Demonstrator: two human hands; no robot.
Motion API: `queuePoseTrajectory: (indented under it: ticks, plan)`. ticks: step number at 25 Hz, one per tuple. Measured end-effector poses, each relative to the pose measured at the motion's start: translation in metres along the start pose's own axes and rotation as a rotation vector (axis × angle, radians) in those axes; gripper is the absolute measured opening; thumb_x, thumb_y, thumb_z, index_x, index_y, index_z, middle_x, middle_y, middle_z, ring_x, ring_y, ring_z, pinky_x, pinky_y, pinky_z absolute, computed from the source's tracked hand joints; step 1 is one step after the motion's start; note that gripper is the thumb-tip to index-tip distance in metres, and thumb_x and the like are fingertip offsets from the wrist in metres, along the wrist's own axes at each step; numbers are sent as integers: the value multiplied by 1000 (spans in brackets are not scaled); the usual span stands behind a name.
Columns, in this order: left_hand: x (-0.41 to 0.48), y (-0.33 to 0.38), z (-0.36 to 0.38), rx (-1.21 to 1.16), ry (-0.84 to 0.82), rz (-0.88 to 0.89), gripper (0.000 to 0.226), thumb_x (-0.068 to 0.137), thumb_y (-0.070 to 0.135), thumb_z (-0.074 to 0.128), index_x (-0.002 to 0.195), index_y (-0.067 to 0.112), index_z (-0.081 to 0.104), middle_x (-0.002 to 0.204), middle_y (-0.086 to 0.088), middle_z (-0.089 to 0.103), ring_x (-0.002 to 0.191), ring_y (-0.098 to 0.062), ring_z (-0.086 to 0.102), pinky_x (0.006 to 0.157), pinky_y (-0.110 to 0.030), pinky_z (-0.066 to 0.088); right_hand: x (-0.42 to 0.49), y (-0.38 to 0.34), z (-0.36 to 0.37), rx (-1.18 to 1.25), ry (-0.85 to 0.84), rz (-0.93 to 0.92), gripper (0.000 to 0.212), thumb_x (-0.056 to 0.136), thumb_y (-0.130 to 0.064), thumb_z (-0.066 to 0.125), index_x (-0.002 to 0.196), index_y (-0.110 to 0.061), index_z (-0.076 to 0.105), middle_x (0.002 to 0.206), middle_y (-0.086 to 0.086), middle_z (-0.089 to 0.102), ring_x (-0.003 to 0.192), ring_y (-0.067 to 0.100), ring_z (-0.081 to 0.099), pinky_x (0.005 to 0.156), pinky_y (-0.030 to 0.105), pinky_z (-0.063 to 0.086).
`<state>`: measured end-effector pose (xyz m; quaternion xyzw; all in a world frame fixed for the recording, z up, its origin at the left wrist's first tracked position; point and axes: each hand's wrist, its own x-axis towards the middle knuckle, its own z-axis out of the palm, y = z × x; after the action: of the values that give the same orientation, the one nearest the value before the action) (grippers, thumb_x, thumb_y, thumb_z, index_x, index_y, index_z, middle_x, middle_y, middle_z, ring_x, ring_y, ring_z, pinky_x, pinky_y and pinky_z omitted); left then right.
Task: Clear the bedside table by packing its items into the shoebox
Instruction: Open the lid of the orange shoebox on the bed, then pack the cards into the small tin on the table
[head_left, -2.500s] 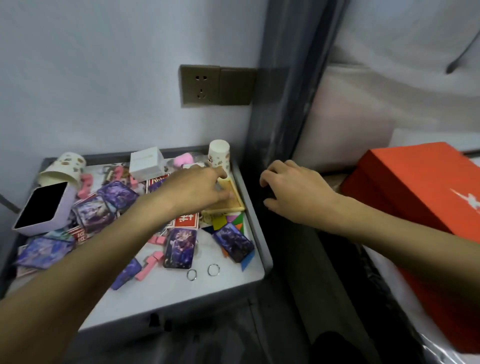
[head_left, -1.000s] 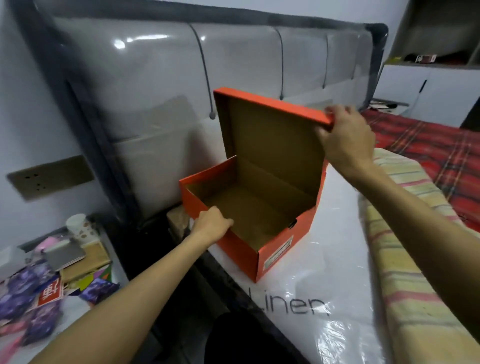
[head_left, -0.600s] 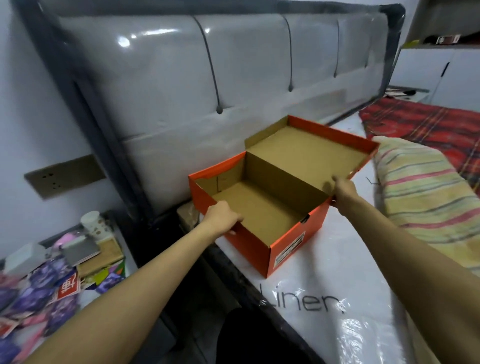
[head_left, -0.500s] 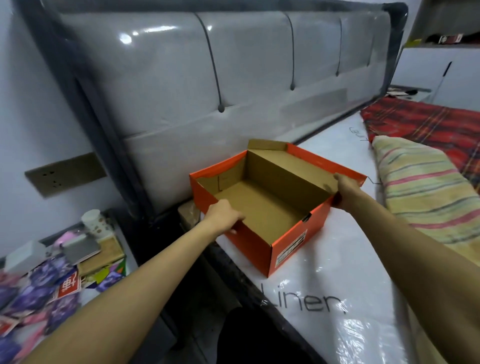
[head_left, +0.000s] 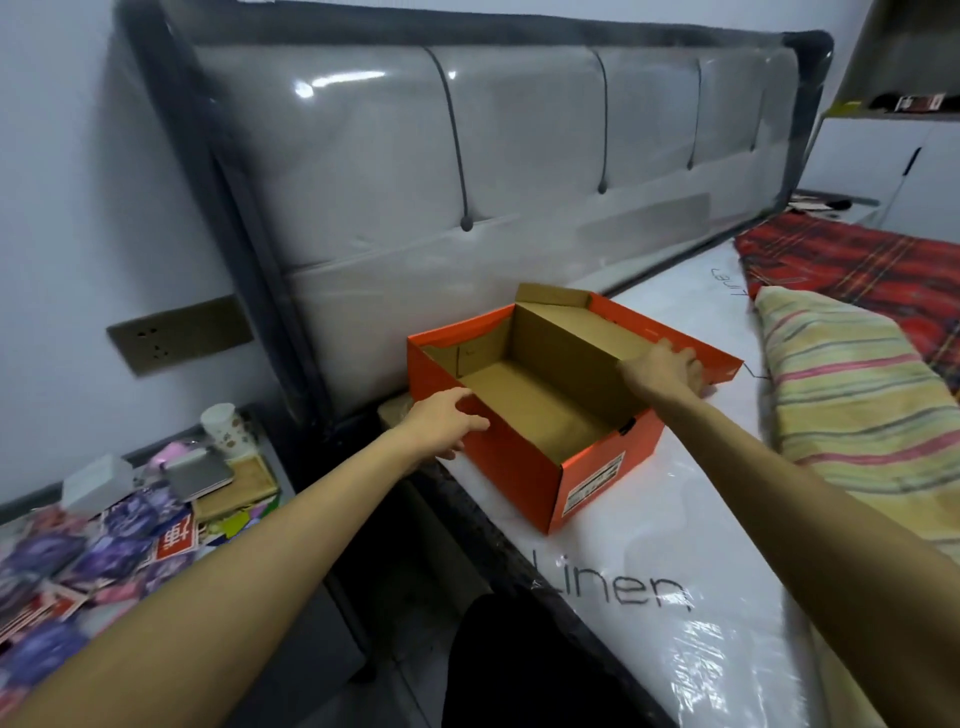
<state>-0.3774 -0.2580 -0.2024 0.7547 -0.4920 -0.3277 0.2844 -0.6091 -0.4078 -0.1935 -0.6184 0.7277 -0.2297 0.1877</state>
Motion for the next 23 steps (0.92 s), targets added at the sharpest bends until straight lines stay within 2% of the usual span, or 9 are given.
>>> queuePoseTrajectory:
  ticks: [1, 3, 7, 10, 13, 15, 17, 20, 23]
  plan:
    - [-8, -3, -8, 3, 11, 6, 64, 90, 31, 67, 148, 25, 40, 123, -2, 55, 87, -21, 69, 66, -31, 58, -12, -11, 1, 3, -65, -92, 50, 85, -33, 58, 125, -4, 51, 123, 17, 51, 112, 35, 49, 95, 42, 39]
    - [-26, -11, -26, -6, 20, -4, 58, 91, 31, 66, 145, 21, 45, 128, -3, 55, 84, -23, 68, 68, -33, 56, -41, -40, 5, 12, -166, -280, 38, 86, -31, 55, 114, -6, 59, 116, 15, 61, 105, 34, 57, 93, 46, 48]
    - [-69, -45, -72, -27, 16, -47, 37, 93, 32, 63, 128, 18, 58, 117, -8, 66, 78, -21, 68, 62, -26, 51, -113, -112, 22, 5, -267, -611, 33, 86, -28, 59, 110, -6, 66, 113, 14, 67, 104, 34, 62, 88, 45, 52]
    - [-107, -87, -119, -70, 119, -87, 24, 95, 28, 62, 116, 16, 62, 105, -6, 66, 74, -21, 66, 61, -25, 49, -173, -166, 54, -35, -390, -835, 25, 85, -27, 62, 103, -12, 71, 112, 12, 69, 106, 31, 63, 89, 38, 51]
    - [-142, -147, -169, -111, 279, -148, 20, 95, 24, 63, 108, 9, 67, 93, -10, 65, 67, -22, 62, 56, -23, 48, -232, -216, 99, -76, -576, -958, 21, 85, -25, 66, 103, -16, 72, 107, 6, 72, 97, 21, 64, 82, 25, 47]
    - [-162, -183, -196, -126, 368, -188, 16, 93, 23, 64, 102, 11, 69, 90, -10, 68, 63, -20, 61, 52, -21, 48, -265, -241, 129, -99, -668, -1026, 23, 86, -24, 66, 106, -15, 71, 108, 5, 71, 99, 20, 63, 84, 26, 46]
    - [-184, -226, -224, -166, 458, -247, 14, 93, 22, 63, 102, 12, 69, 91, -11, 71, 66, -22, 63, 59, -26, 50, -301, -269, 166, -137, -727, -1092, 24, 86, -22, 65, 107, -12, 71, 109, 8, 71, 101, 22, 63, 86, 30, 48]
    - [-212, -288, -256, -253, 624, -323, 6, 93, 22, 64, 93, 18, 68, 88, -11, 71, 68, -26, 65, 70, -35, 53, -347, -296, 211, -187, -799, -1181, 24, 87, -20, 64, 108, -12, 71, 112, 8, 70, 102, 22, 63, 87, 28, 45]
    - [-236, -348, -270, -397, 824, -384, 9, 94, 24, 61, 93, 18, 69, 81, -3, 70, 61, -19, 65, 62, -29, 52, -381, -308, 258, -196, -837, -1275, 23, 87, -20, 66, 110, -17, 71, 109, 5, 72, 94, 14, 65, 81, 23, 47]
